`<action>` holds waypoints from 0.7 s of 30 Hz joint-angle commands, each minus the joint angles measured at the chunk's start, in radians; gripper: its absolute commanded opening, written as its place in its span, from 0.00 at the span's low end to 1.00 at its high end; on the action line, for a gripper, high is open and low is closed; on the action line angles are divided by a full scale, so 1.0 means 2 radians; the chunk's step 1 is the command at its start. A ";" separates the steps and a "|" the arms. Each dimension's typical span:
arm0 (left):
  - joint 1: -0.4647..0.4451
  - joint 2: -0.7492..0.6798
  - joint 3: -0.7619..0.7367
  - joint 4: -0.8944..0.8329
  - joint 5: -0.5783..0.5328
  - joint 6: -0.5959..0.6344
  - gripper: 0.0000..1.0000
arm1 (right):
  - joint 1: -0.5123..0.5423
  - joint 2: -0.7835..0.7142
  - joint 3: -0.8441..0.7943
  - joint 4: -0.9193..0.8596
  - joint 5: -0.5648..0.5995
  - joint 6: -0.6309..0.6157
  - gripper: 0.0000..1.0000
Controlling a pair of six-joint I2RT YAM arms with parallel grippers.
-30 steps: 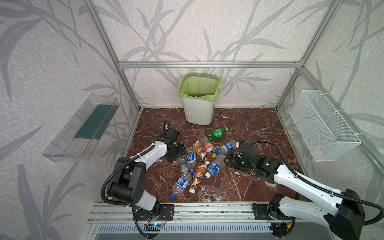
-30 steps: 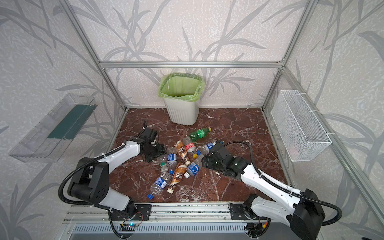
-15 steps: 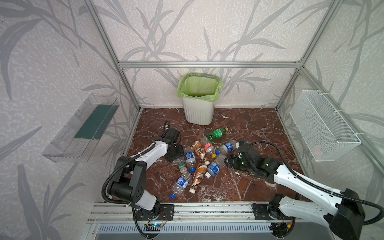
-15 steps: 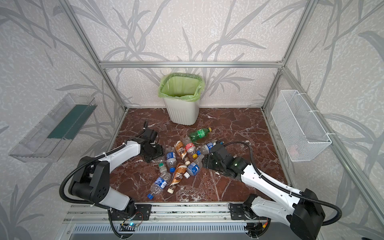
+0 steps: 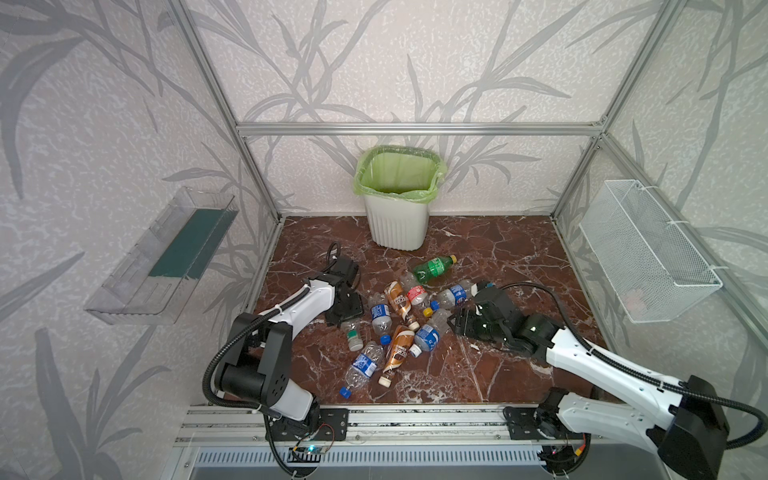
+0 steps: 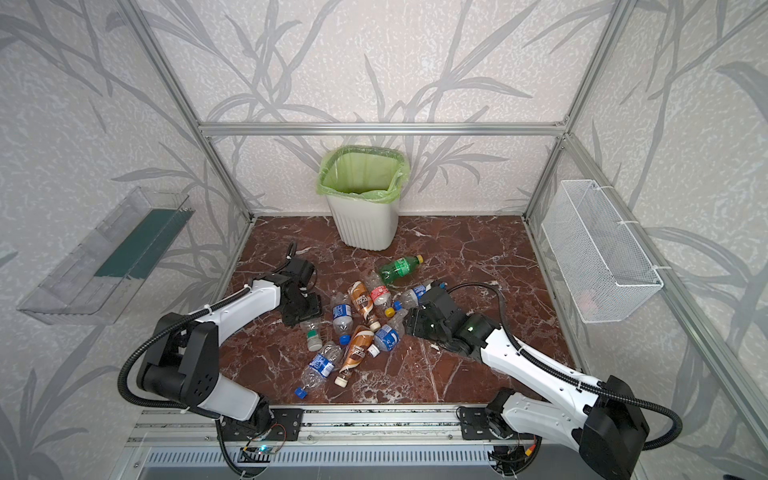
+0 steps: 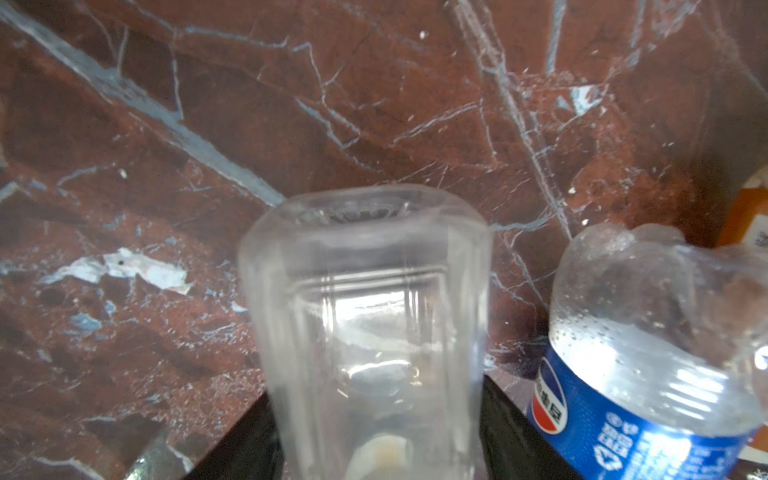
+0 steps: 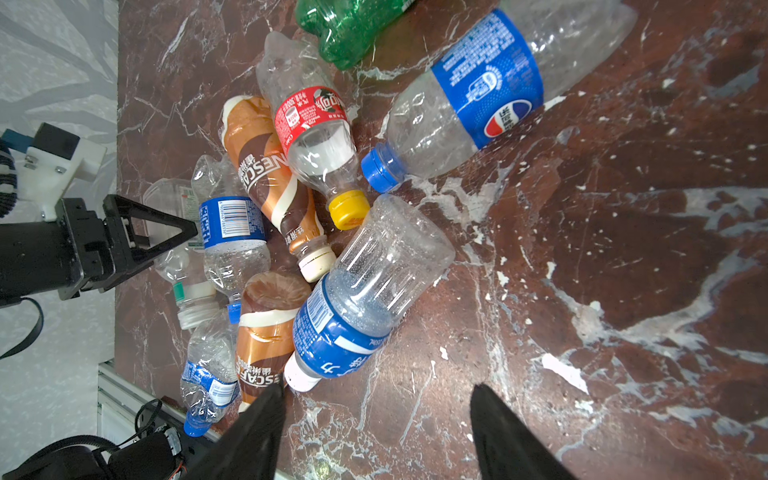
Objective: Throw the plastic bottles in the bin
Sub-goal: 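Lower the left gripper and close it on the clear green-labelled bottle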
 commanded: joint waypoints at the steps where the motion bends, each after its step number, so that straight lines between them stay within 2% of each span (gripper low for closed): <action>1: 0.001 0.003 0.000 -0.023 -0.011 0.006 0.73 | 0.003 0.003 0.001 0.004 -0.002 -0.004 0.71; 5: 0.001 -0.001 -0.003 -0.023 -0.012 0.004 0.76 | 0.003 0.003 0.001 0.003 -0.001 -0.004 0.70; 13: 0.001 0.005 -0.004 -0.023 -0.008 0.004 0.74 | 0.003 -0.001 -0.003 0.004 -0.001 0.000 0.69; 21: 0.001 0.009 -0.008 -0.019 -0.002 0.004 0.66 | 0.003 0.000 -0.003 0.006 -0.002 -0.001 0.69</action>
